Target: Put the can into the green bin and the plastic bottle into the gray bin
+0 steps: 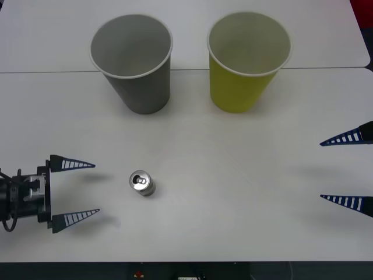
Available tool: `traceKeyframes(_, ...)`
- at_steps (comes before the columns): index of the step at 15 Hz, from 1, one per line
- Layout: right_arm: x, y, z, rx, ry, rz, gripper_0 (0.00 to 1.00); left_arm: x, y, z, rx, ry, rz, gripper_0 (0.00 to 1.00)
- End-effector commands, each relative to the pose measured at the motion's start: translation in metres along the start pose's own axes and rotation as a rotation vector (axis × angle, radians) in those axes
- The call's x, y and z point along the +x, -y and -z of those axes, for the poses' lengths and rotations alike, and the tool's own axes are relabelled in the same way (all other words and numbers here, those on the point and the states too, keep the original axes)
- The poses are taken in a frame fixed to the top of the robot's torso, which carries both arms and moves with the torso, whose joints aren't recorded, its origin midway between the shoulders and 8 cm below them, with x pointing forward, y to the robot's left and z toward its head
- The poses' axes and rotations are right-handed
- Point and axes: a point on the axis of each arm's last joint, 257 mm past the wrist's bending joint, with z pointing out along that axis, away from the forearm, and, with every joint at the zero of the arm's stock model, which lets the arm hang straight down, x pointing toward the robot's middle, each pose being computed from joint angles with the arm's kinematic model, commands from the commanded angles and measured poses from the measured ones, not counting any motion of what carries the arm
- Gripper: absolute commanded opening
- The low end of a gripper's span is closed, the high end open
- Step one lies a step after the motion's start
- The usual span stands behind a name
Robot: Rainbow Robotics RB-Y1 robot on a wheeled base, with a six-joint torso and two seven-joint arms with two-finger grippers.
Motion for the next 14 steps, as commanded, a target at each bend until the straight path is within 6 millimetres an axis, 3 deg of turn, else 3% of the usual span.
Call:
traceKeyframes(1,0.000,0.000,0.000,0.000,0.000,0.000,1.00,0.003,0.001,-0.017,-0.009,0.026,0.016,1.00)
traceKeyframes(14,0.000,0.000,0.000,0.000,0.000,0.000,1.00,-0.006,0.010,-0.110,-0.045,0.105,0.057,1.00)
